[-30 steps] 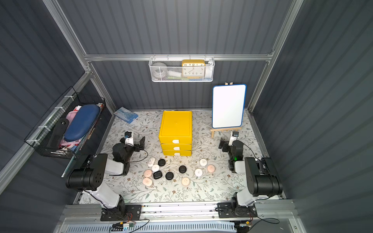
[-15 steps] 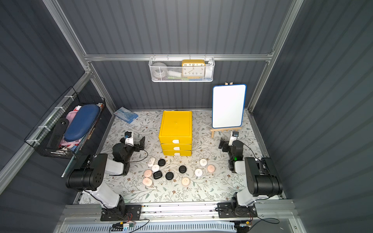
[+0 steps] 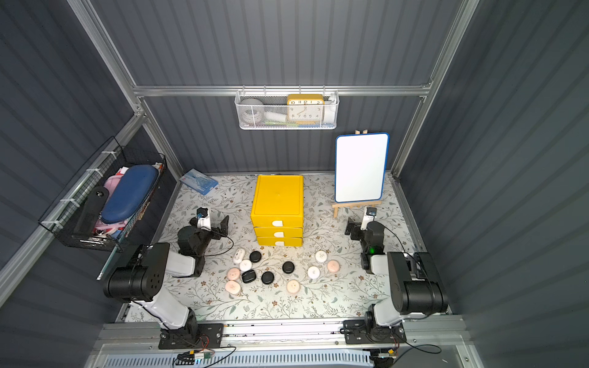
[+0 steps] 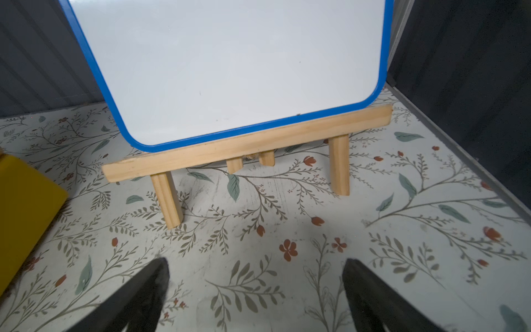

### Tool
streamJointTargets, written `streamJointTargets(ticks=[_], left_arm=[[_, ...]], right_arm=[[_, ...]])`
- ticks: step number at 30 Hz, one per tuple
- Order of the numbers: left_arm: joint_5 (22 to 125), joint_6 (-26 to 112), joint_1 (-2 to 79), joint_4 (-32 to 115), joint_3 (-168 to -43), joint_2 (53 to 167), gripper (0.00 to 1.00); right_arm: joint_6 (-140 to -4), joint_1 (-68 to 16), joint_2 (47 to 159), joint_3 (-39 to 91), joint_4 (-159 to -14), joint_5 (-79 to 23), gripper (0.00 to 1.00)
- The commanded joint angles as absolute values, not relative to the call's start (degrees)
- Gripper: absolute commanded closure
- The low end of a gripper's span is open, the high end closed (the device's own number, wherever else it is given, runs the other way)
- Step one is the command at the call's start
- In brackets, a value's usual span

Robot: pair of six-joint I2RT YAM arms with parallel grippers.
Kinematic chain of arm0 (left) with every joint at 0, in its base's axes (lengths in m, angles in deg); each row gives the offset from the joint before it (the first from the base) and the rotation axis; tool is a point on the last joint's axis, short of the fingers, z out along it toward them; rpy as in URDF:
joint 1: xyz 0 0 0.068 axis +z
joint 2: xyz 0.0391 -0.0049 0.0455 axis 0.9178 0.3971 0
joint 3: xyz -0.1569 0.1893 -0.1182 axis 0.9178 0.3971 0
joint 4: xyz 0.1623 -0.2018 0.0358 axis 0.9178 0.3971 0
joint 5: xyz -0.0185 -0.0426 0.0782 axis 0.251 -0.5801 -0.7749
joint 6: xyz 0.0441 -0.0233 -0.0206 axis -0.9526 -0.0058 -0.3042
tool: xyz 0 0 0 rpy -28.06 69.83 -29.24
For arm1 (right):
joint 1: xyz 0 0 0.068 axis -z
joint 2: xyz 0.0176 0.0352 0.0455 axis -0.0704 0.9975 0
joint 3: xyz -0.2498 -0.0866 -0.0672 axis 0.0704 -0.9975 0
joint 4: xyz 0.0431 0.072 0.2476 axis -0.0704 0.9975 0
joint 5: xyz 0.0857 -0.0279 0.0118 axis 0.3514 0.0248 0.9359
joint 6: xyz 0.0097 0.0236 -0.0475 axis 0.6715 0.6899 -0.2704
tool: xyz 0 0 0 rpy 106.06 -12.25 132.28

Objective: Put the bluetooth earphones in the drawer according to color
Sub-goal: Move the storage box to the center of the board.

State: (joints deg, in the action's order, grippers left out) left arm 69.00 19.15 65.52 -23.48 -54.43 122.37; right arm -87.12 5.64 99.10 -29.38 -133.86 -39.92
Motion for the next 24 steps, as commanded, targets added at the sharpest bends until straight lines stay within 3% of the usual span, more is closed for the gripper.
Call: streamJointTargets(ticks=[1, 6, 18, 20, 24], left_arm=[[70.9, 19.4, 65.8, -11.8, -59.7, 116.2, 0.01], [74.1, 23.8, 65.7, -3.4, -63.5, 111.0, 0.01], [95.3, 41.8, 65.6, 13.7, -74.4, 99.8, 0.01], [100.3, 43.4, 65.7, 10.4, -72.4, 97.9, 0.01], [93.6, 54.1, 65.8, 12.7, -71.6, 96.3, 0.01]], right_arm=[[-89.0, 3.9, 91.4, -27.2, -125.3, -40.7, 0.01], [-84.6, 1.9, 80.3, -25.3, -114.8, -41.5, 0.01], [-52.7, 2.2, 60.5, -19.7, -86.0, -37.9, 0.01], [-50.1, 2.8, 58.4, -21.7, -89.0, -33.8, 0.01], [-47.7, 3.1, 59.9, -20.3, -94.0, -21.6, 0.01]])
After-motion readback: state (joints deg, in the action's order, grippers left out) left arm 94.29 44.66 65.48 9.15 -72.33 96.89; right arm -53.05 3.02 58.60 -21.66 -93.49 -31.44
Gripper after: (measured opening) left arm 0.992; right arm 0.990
